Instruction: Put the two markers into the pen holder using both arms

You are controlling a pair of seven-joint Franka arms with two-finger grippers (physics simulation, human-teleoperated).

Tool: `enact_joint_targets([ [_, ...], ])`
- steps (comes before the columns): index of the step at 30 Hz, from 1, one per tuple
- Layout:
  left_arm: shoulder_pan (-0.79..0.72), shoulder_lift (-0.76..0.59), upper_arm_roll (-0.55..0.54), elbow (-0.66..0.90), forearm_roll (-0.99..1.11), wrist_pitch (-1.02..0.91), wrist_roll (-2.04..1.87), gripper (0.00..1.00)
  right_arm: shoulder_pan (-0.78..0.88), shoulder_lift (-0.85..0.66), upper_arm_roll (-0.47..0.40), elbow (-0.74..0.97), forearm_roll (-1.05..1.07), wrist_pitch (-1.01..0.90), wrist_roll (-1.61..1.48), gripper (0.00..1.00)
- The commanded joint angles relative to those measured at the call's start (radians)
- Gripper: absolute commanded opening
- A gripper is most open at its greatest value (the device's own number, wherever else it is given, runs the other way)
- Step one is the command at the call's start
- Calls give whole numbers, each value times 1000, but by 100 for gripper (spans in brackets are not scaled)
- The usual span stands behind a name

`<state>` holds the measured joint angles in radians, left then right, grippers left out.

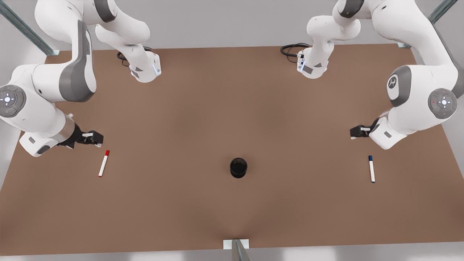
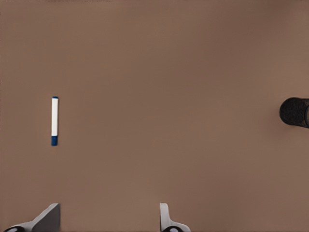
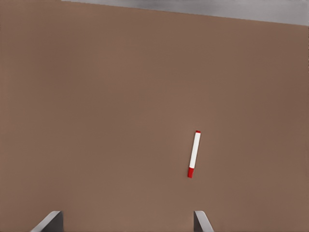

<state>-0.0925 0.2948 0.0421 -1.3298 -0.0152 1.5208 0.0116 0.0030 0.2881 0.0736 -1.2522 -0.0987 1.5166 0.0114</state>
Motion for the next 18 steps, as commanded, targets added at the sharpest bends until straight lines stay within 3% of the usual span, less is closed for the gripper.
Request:
enact_joint_targets([
  [1,4,17,-1,3,14,98,61,100,0,-1,0,0,-1,50,7,100],
  [9,243,329,-1,-5,-84,575,413,100,-8,-1,2,0,-1,50,7,100],
  [18,292,497,1,-5,-72,733,464,100,-38,2,0,-6,34,50,-30,100],
])
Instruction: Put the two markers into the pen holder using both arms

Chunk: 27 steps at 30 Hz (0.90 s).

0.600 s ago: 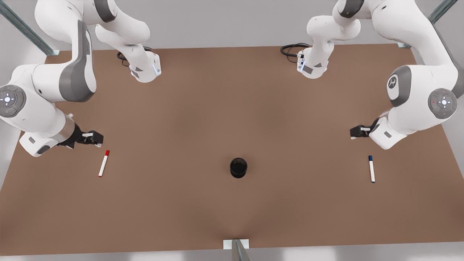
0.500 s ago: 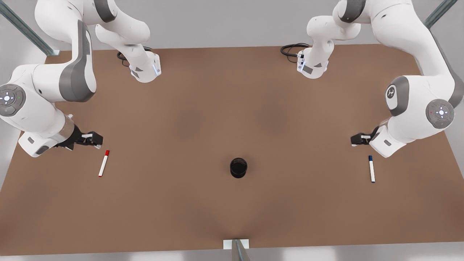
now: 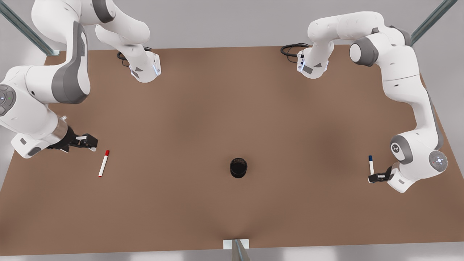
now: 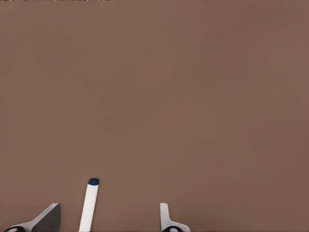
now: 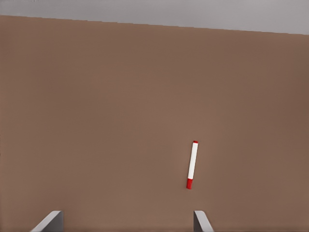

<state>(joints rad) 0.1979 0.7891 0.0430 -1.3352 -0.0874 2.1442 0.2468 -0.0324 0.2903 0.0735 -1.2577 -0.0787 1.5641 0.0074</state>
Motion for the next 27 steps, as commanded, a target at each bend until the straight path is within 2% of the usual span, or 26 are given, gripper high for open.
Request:
enact_joint_targets([
  [1,2,16,0,1,0,109,229,100,-3,0,0,-2,16,2,-27,100],
  [7,55,88,0,1,-8,149,295,100,-6,7,0,0,16,11,-29,100],
  [12,57,119,0,1,-11,161,295,99,-18,73,0,-6,16,77,-29,100],
  [14,57,119,0,-7,-9,160,295,99,-44,75,6,-92,25,145,-30,100],
  [16,60,116,0,-35,-9,160,295,97,-84,79,6,-258,36,346,-67,100],
  [18,61,113,-2,-62,-9,160,295,95,-96,144,6,-266,37,407,-89,100],
  [22,63,113,0,-70,-9,158,295,70,-90,260,8,-262,36,465,-80,100],
  [24,60,111,0,-70,-5,158,296,64,-87,286,8,-261,36,485,-80,100],
  [27,60,110,0,-70,-3,155,321,64,-84,326,12,-244,34,507,-80,100],
])
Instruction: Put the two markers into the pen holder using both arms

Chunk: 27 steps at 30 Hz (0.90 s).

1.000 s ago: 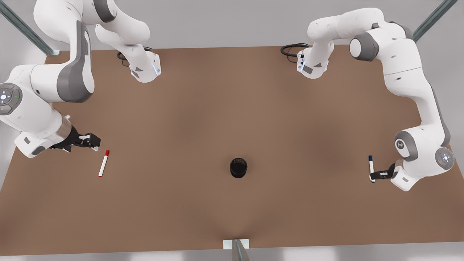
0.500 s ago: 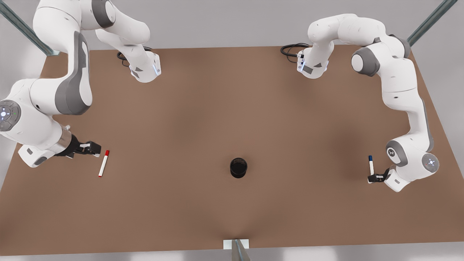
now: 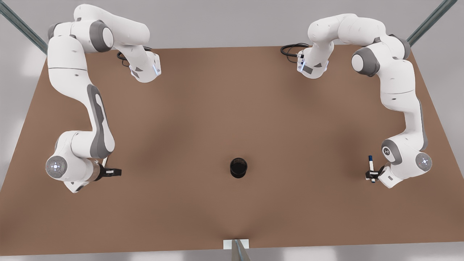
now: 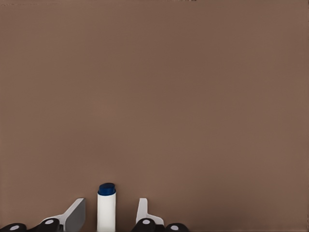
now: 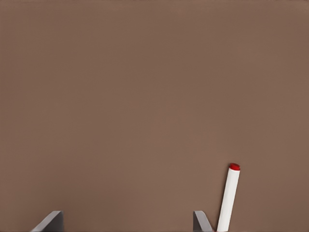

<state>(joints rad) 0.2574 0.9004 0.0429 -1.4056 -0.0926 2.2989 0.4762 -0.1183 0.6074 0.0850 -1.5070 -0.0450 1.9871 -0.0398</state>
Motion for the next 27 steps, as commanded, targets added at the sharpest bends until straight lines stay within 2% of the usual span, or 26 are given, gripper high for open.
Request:
enact_joint_targets([
  [1,0,-2,0,0,2,1,91,61,0,28,-1,8,1,94,-37,100],
  [4,0,-3,0,0,2,1,91,55,-7,75,-5,16,-3,125,-48,100],
  [6,0,-3,0,0,2,1,91,47,-7,89,-7,24,-3,151,-48,100],
  [9,0,-5,-2,4,1,1,90,43,-24,114,-8,21,-3,174,-49,100],
  [10,-1,-5,-2,4,-1,1,82,37,-46,130,-8,17,-1,183,-61,100],
  [15,-1,-5,-2,2,-1,1,87,31,-135,135,-8,11,-3,124,-230,100],
  [18,-7,-6,0,2,-1,-4,87,21,-170,152,-11,10,-44,127,-262,100],
  [21,-36,-109,-6,7,1,-159,91,21,-173,181,-11,11,-42,151,-261,100],
  [23,-116,-204,-9,8,-7,-269,85,21,-176,181,-11,10,-42,145,-256,89],
  [24,-129,-254,-67,10,-42,-331,88,21,-175,181,-11,-1,-42,148,-256,79],
  [27,-129,-299,-285,66,-56,-424,-48,21,-175,187,-11,-10,-42,151,-255,70],
])
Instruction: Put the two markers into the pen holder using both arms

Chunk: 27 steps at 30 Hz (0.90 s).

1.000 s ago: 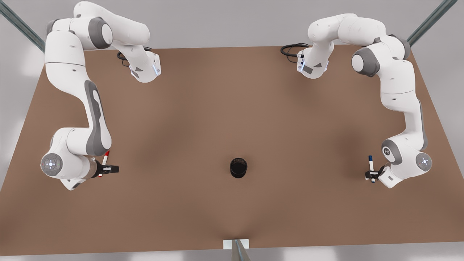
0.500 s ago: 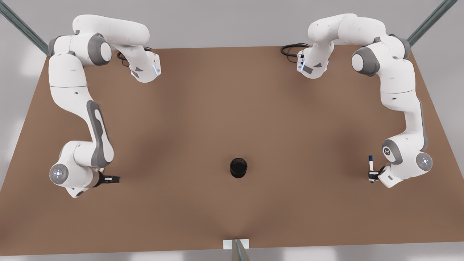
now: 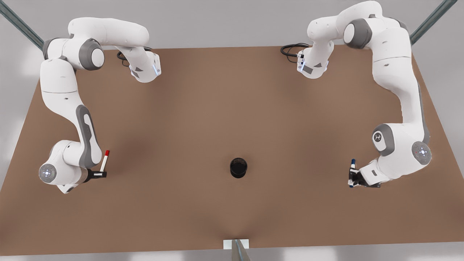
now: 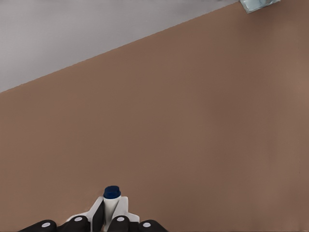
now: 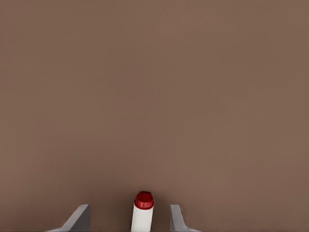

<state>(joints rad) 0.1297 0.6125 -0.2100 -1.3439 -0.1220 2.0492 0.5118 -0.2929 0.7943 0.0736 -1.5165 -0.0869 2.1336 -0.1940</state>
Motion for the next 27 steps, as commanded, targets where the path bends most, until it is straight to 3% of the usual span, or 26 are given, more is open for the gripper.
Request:
enact_joint_targets([
  [1,-4,-10,-112,34,-57,-166,-125,21,0,0,0,-2,0,3,-101,69],
  [2,-21,4,-163,35,-152,-54,-162,21,0,0,0,-2,0,3,-101,69],
  [5,-186,44,-163,35,-363,235,-160,21,-3,2,0,-2,0,5,-101,60],
  [10,-429,141,-161,37,-404,899,-335,21,-3,5,0,-5,0,5,-101,56],
  [15,-421,150,-184,-21,-403,1040,-254,21,-9,10,0,-7,0,6,-99,50],
  [17,-268,148,-390,-161,-401,1154,-115,21,-9,11,0,-7,1,6,-99,48],
  [21,-200,142,-465,-247,-400,1166,-55,21,-9,13,0,-10,0,8,-99,43],
  [27,-194,178,-477,-279,-395,1232,33,21,-6,11,0,-21,1,11,-97,39],
])
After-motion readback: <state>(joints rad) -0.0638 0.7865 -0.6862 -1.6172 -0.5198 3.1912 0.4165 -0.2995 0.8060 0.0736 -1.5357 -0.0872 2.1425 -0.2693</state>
